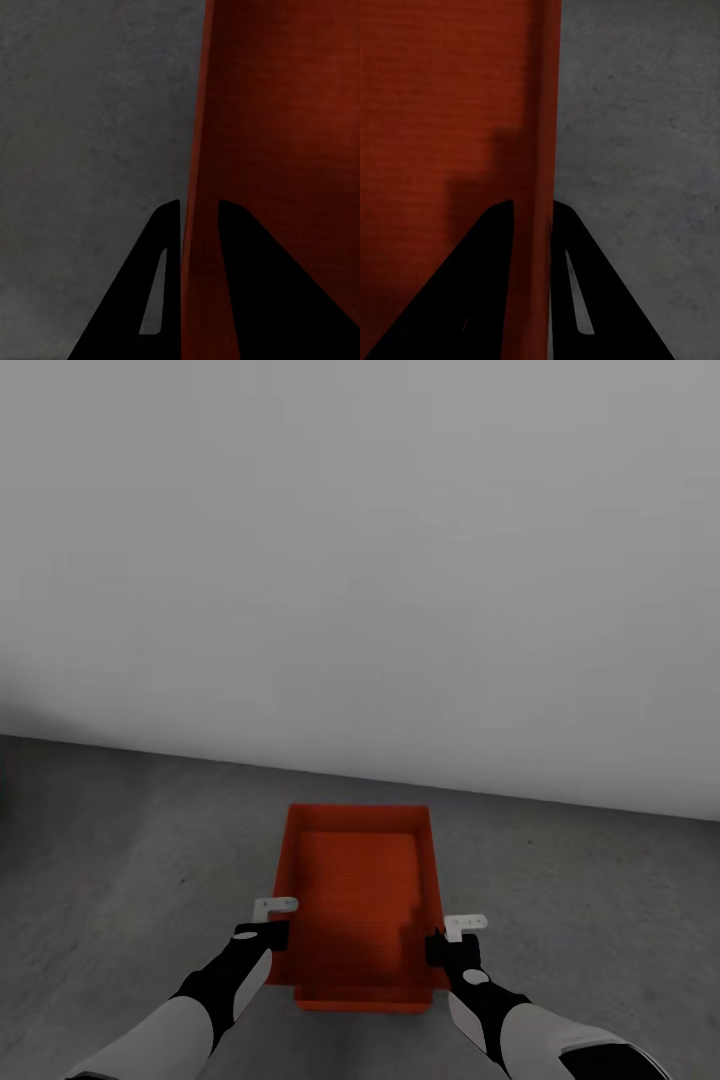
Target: Move the two storage containers from the living room to the garage. In the garage, place one container on the floor and stack the other container on top of it (either order is fine).
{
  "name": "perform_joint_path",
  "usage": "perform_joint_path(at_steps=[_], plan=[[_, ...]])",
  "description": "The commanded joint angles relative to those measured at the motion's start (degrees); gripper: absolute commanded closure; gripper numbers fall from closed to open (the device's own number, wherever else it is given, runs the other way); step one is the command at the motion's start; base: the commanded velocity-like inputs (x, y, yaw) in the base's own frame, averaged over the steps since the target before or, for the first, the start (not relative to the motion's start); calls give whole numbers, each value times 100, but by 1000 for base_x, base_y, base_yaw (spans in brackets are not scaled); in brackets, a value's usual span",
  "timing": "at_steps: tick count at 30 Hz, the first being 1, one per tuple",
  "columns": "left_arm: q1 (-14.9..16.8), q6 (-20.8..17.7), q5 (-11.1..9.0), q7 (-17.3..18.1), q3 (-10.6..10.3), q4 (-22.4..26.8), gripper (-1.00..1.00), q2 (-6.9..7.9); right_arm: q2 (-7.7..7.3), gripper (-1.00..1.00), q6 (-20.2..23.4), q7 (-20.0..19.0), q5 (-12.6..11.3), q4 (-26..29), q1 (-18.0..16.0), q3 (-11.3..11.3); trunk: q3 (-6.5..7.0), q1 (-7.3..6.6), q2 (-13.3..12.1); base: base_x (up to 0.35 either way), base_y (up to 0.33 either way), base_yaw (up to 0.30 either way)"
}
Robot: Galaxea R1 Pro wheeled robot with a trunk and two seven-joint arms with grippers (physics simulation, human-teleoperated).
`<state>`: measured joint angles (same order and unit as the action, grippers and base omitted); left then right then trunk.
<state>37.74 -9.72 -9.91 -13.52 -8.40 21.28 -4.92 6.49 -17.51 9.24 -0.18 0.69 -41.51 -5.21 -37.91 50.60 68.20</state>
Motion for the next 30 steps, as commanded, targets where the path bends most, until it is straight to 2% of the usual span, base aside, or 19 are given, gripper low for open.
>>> perform_joint_path(at_steps=[1,30], plan=[[5,-39,10,-72,216,210,100,9,-33,100,-25,28,-106,-16,-1,292,-24,22,45,0,0,0],[5,-39,9,-72,218,210,100,9,-33,100,-25,25,-105,-16,1,292,-544,659,1208,0,0,0]])
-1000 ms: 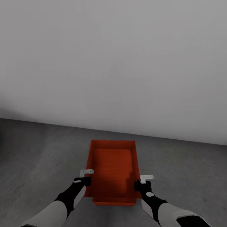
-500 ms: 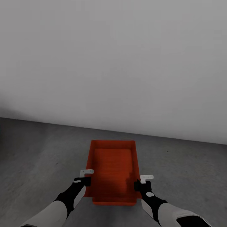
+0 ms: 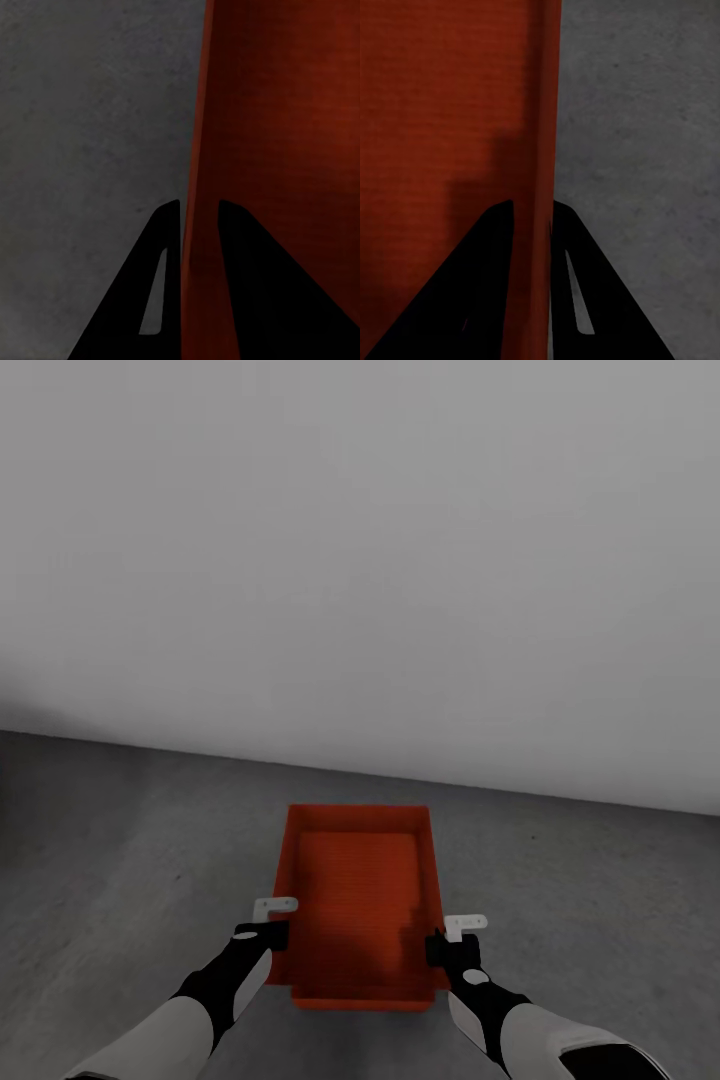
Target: Move the two storage containers from the living room to the garage. In the garage, place one container on the floor and stack the other container on top of it (either order is fine).
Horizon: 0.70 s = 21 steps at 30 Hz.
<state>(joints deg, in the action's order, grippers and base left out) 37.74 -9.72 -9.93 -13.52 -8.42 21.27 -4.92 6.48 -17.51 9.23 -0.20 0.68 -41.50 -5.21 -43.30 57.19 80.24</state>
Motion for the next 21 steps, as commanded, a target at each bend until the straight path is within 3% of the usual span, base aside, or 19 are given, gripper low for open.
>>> perform_joint_path(at_steps=[1,18,21], plan=[[5,-37,10,-71,221,211,100,9,-33,100,-24,27,-103,-15,1,292,-23,22,44,0,0,0],[5,-39,11,-76,227,212,100,9,-33,100,-24,27,-103,-15,0,292,-329,396,726,0,0,0],[5,-39,10,-73,227,213,100,9,-33,100,-24,28,-103,-15,1,292,-329,396,726,0,0,0]])
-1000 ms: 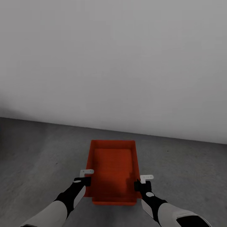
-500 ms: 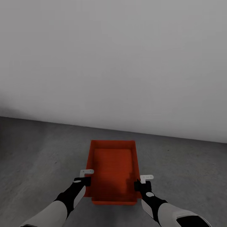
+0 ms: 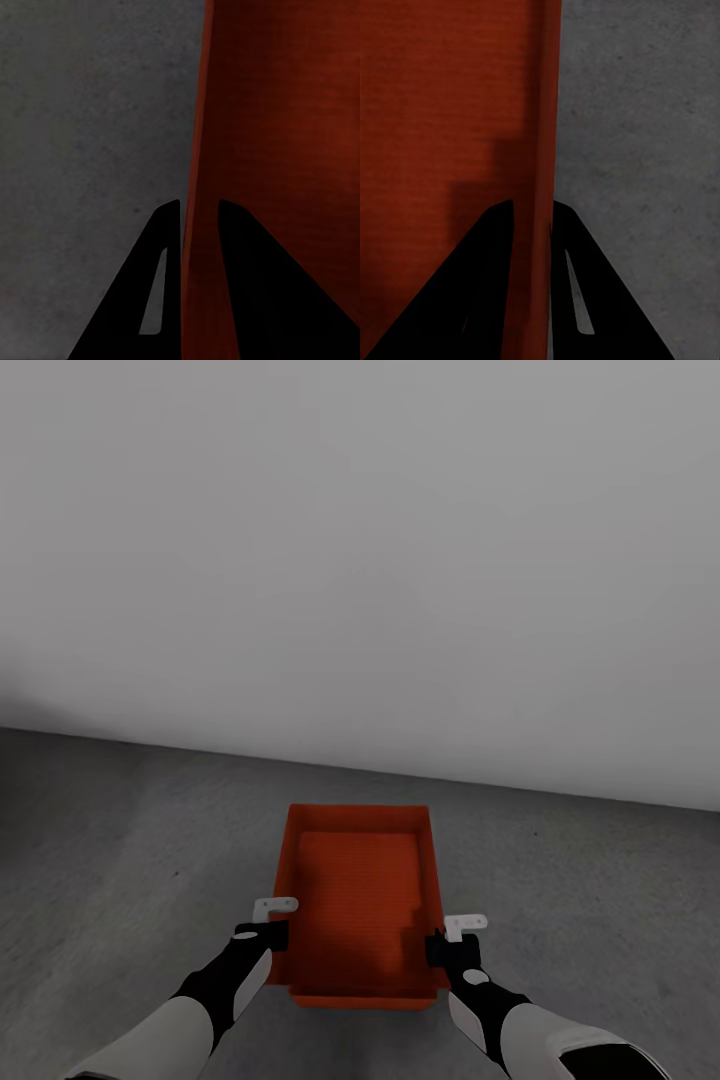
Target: Move the two storage containers from the living room to the garage. In the garage, place one container on the floor and stack the other container on top of it (either order is fine).
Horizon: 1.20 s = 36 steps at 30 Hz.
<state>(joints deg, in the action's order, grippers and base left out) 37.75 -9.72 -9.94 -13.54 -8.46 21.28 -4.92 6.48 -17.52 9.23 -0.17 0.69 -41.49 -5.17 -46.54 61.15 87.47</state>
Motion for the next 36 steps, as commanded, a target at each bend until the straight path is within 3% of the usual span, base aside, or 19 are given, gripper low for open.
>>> perform_joint_path(at_steps=[1,13,36], plan=[[5,-39,11,-71,231,212,100,9,-33,100,-24,27,-106,-16,0,289,-5,0,2,0,0,0],[5,-39,11,-70,224,213,100,9,-37,100,-24,26,-113,-16,-1,289,-5,0,2,0,0,0],[5,-39,11,-70,231,210,100,9,-33,100,-24,26,-106,-16,-1,289,-418,505,925,0,0,0]])
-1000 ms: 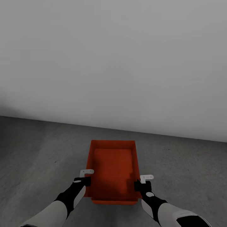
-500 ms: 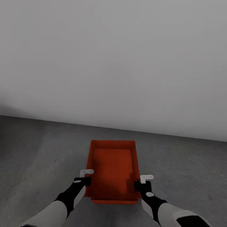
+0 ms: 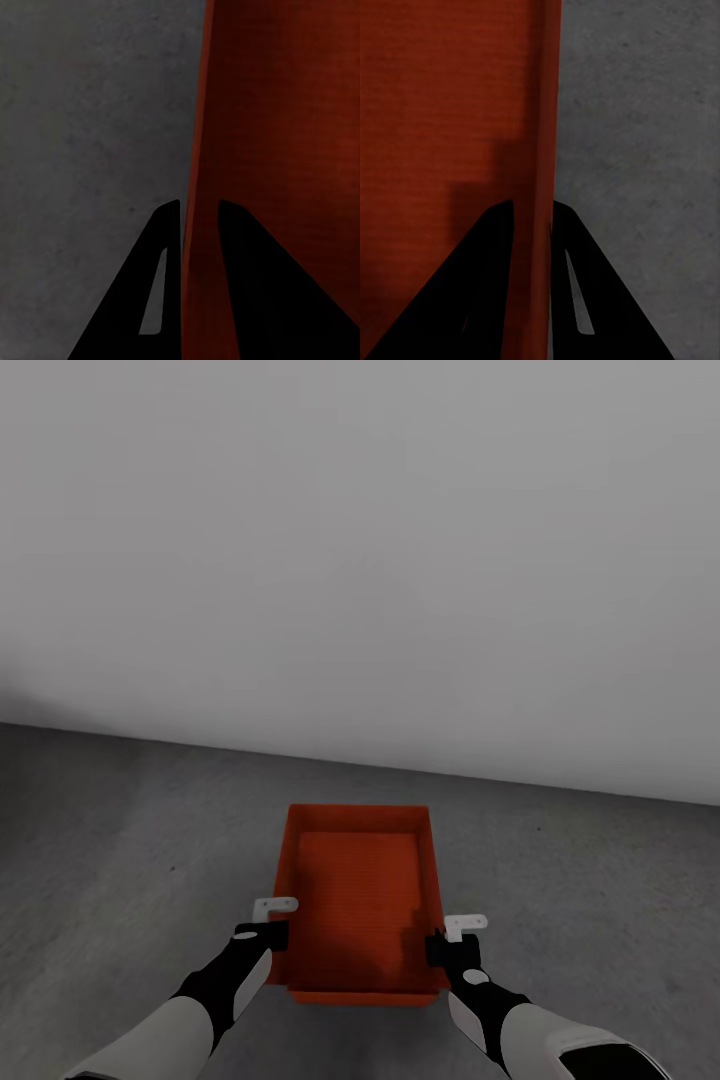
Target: Move the two storage containers from the living room to the garage. In the garage, place one container on the floor and stack the other container on top of it (either order is fine).
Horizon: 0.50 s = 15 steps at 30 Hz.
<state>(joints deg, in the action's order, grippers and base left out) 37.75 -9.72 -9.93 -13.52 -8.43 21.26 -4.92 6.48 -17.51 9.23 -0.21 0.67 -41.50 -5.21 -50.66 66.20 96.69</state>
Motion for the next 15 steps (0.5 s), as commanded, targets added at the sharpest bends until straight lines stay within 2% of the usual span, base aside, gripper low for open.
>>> perform_joint_path(at_steps=[1,15], plan=[[5,-39,9,-71,228,212,100,9,-33,100,-24,28,-102,-15,1,293,-5,0,4,0,0,0],[5,-39,8,-72,223,212,100,9,-39,100,-19,27,-110,-15,-1,293,-5,0,4,0,0,0]])
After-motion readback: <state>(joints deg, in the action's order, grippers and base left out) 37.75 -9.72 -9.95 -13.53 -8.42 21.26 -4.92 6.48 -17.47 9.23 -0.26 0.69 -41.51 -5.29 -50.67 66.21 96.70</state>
